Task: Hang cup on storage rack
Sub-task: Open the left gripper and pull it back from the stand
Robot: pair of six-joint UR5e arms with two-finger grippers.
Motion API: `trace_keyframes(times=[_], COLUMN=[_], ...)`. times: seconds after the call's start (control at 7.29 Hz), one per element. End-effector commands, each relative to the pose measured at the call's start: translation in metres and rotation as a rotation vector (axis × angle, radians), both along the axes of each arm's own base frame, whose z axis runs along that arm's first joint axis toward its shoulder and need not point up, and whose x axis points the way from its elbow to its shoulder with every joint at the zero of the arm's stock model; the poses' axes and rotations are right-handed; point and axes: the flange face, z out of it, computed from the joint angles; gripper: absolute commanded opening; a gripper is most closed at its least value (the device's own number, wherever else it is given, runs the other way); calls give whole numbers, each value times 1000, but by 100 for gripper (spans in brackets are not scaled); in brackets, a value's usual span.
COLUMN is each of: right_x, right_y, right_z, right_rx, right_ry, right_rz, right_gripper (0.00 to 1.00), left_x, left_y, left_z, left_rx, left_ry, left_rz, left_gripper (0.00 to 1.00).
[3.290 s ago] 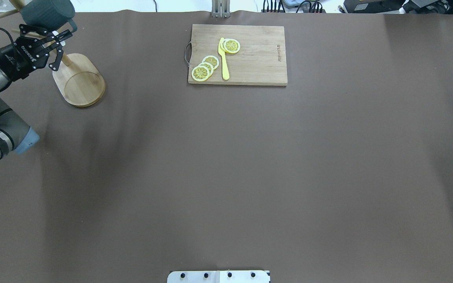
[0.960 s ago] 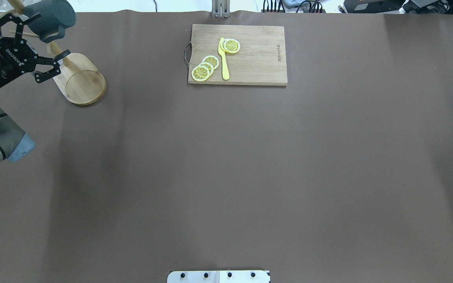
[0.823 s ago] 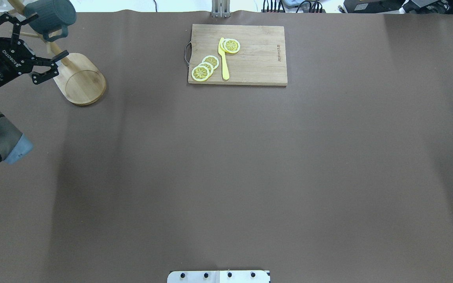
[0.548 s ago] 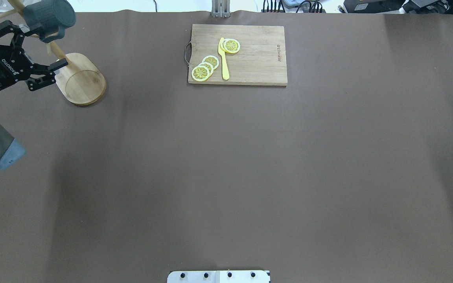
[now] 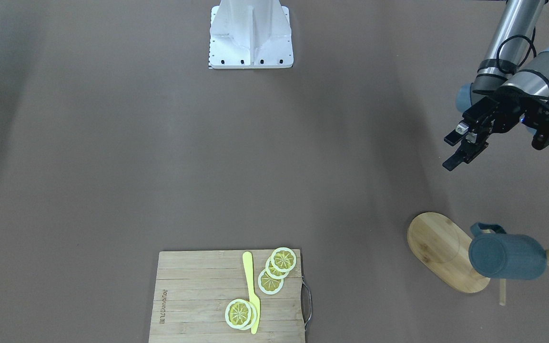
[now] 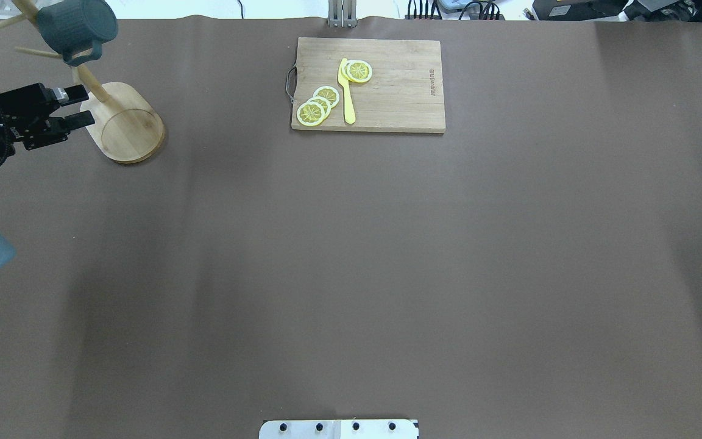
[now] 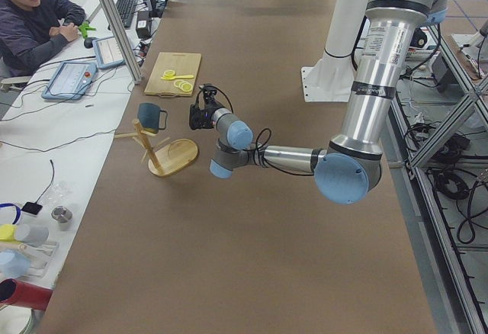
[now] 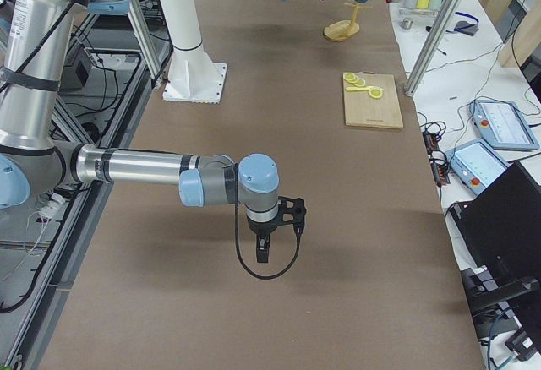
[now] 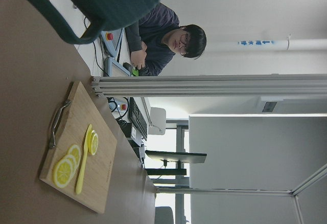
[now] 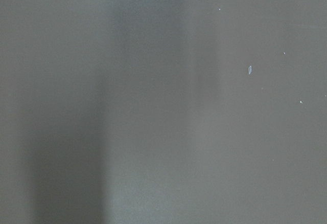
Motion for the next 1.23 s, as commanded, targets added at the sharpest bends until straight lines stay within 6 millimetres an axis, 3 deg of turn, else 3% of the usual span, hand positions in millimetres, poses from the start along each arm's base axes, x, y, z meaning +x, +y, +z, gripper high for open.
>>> trace_keyframes(times=[0.0,0.41,0.69,1.1], right_x=[0,0,0,0], right_y=[0,0,1,2], right_z=[5,7,10,11], right_rx=[-9,-12,-17,-18], right_ry=[0,1,1,3], right_rz=[0,0,-2,-2], right_gripper=[100,100,100,100], left_x=[-10,-35,-78,-166], left_y=[16,11,14,-8], left_z=[3,21,17,30], left_rx=[117,255,258,258], left_ry=[-300,-721,-986,-1394], left_rz=[-68,-128,-119,-42], left_gripper=[99,99,99,99])
